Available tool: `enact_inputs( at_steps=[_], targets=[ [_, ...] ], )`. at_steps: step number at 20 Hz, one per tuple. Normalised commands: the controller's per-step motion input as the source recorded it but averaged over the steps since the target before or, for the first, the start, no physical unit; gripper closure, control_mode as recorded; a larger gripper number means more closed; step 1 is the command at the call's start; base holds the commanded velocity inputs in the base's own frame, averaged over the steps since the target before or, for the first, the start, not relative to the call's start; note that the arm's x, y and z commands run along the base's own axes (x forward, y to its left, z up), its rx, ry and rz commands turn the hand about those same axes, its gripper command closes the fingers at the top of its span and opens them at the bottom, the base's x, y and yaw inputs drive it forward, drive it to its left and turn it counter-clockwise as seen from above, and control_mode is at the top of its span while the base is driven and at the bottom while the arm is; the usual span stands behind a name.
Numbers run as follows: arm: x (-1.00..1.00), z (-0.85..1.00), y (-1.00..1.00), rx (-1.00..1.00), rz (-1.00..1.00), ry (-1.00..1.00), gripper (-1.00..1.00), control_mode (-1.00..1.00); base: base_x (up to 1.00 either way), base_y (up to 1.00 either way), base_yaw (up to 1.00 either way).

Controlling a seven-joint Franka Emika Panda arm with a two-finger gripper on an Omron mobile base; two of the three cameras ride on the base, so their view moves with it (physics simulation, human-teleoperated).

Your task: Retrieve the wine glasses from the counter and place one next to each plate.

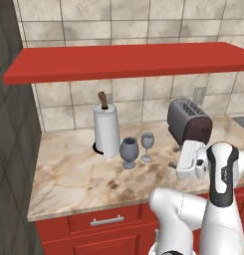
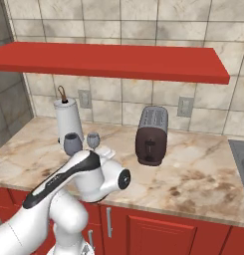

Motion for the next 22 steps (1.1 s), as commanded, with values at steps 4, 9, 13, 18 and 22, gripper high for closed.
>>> enact_inputs(
  at_steps=[4, 9, 13, 18, 22],
  targets=[
    [0.58, -0.1, 0.0, 0.08, 0.15, 0.18, -1.0, -1.0, 0.0, 0.0, 0.0],
    [0.4, -0.11, -0.06, 0.14, 0.18, 0.14, -1.0, -1.0, 0.0, 0.0, 0.0],
    [0.34, -0.17, -0.02, 0.15, 0.15, 0.12, -1.0, -1.0, 0.0, 0.0, 0.0],
    [0.27, -0.21, 0.0, 0.11, 0.06, 0.07, -1.0, -1.0, 0.0, 0.0, 0.0],
    [0.11, -0.13, 0.0, 0.0, 0.0, -0.01, -1.0, -1.0, 0.0, 0.0, 0.0]
  ],
)
